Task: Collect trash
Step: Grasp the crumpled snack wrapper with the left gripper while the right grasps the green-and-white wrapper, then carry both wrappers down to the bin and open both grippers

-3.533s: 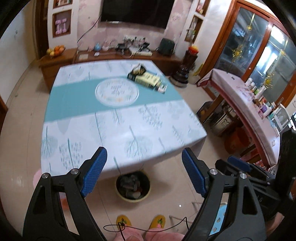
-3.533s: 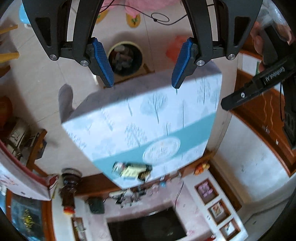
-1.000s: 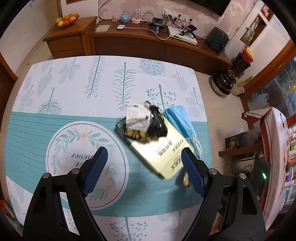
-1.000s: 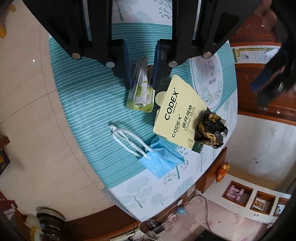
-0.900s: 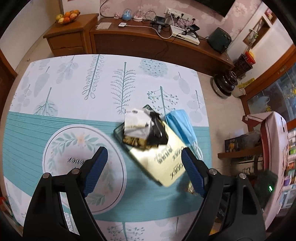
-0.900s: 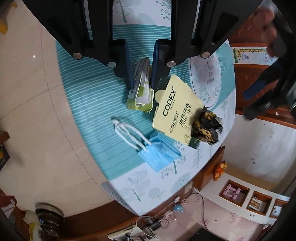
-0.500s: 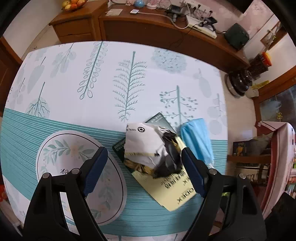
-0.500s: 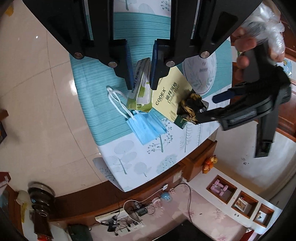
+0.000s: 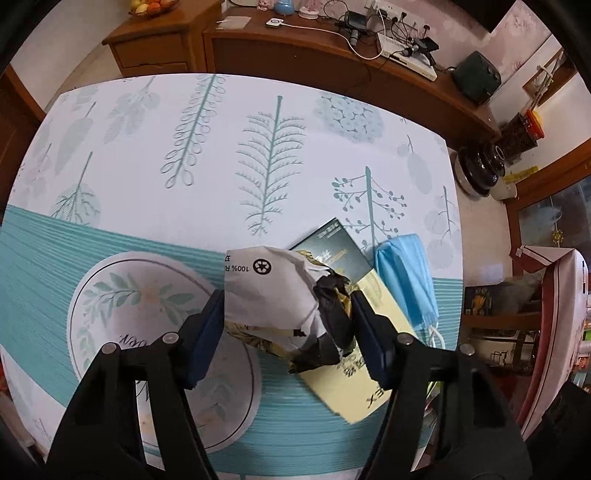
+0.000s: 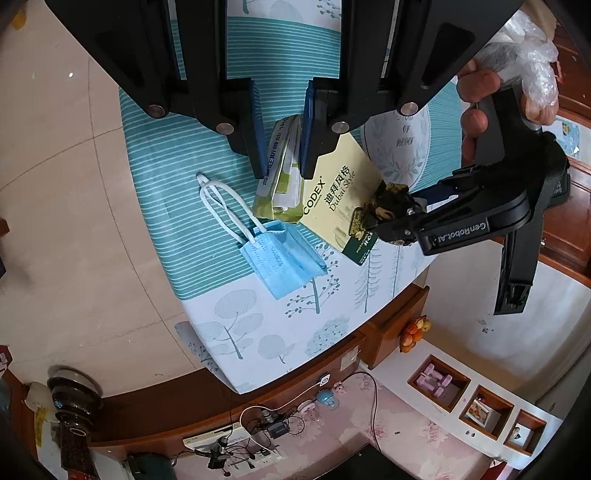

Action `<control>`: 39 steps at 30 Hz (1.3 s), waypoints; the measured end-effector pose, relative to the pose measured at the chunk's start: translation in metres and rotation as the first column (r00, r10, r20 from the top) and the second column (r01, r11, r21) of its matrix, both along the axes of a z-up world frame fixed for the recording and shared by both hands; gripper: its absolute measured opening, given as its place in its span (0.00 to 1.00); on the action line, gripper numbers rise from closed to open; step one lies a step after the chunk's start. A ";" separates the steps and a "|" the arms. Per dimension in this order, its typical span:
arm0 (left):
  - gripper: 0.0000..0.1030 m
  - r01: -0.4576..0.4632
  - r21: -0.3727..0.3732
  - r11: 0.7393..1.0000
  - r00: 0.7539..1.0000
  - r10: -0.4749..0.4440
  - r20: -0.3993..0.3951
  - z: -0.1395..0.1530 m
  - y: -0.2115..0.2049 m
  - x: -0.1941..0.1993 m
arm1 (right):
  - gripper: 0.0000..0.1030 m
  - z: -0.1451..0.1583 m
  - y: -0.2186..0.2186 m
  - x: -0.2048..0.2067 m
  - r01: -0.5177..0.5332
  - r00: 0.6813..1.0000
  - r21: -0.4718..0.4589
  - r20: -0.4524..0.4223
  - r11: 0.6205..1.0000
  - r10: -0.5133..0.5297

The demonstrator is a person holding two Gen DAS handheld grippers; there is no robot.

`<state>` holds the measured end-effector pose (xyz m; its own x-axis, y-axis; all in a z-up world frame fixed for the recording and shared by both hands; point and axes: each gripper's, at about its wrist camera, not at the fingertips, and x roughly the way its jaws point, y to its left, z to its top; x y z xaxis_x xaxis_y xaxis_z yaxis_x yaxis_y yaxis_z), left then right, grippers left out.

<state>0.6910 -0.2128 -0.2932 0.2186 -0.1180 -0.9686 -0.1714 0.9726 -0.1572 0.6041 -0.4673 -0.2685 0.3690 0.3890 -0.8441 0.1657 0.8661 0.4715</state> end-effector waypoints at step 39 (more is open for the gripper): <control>0.61 0.411 -0.050 0.910 0.900 -0.396 0.181 0.131 0.169 -0.415 | 0.17 0.106 0.189 -0.372 0.112 0.989 -0.065 0.105 0.992 -0.104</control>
